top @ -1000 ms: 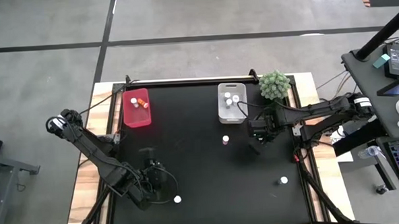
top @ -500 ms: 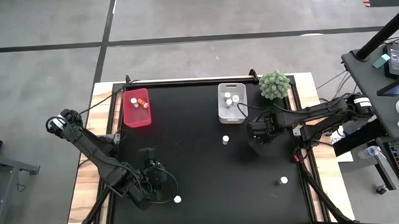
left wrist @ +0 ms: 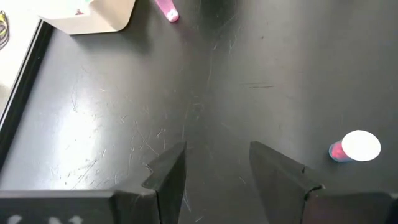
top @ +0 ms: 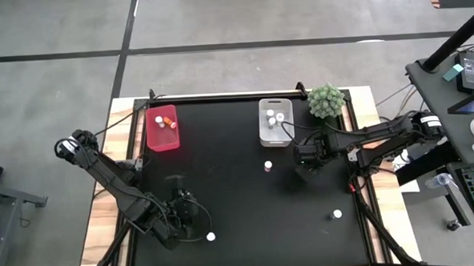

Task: Pick and place medicine bottles into bin by pill shape (circle, oval)
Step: Put the green tablet bottle into the red bin

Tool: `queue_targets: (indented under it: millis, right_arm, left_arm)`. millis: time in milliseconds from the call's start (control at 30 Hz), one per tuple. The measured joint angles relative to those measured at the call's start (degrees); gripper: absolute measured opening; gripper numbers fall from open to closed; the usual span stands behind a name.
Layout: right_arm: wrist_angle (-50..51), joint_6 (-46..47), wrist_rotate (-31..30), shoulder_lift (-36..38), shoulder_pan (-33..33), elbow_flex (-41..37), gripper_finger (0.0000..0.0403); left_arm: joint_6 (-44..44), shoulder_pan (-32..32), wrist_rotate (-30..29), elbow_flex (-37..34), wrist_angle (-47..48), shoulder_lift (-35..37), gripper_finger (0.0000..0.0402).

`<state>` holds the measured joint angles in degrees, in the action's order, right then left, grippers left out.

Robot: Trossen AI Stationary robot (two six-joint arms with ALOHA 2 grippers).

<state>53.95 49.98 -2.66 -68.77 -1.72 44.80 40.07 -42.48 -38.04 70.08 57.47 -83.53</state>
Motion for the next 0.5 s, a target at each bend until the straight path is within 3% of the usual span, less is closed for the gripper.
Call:
queue_targets:
  millis: [500]
  right_arm:
    - [-0.7, -0.54, -0.55, 0.0, 0.0, 0.0, 0.0121]
  left_arm:
    - [-0.02, 0.02, -1.8, 0.0, 0.0, 0.0, 0.016]
